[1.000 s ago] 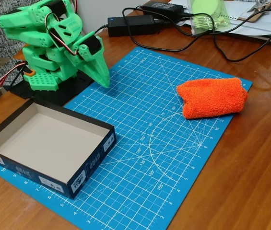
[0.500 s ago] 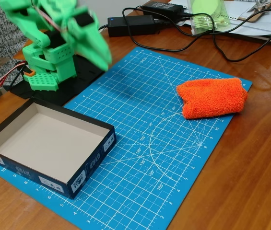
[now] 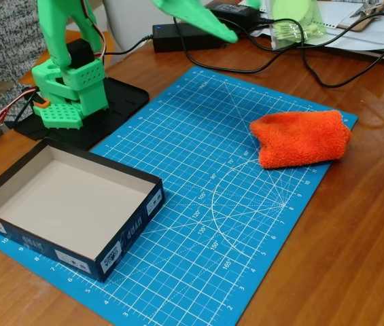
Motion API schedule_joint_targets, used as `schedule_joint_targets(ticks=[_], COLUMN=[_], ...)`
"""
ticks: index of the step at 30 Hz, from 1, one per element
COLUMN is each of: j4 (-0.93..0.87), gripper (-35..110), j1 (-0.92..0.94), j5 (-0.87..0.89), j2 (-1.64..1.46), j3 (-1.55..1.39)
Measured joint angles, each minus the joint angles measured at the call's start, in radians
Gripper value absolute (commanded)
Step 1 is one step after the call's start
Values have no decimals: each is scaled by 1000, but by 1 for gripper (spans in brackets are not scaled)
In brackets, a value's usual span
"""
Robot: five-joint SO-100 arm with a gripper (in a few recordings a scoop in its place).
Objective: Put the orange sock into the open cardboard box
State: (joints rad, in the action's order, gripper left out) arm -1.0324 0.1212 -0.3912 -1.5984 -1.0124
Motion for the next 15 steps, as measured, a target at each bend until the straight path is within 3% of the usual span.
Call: schedule_joint_targets(ticks=[9, 15], j4=[176, 143], gripper=[23, 34], j1=[-124, -179], j5=[-508, -931], j2=[150, 290], j3=[-167, -190])
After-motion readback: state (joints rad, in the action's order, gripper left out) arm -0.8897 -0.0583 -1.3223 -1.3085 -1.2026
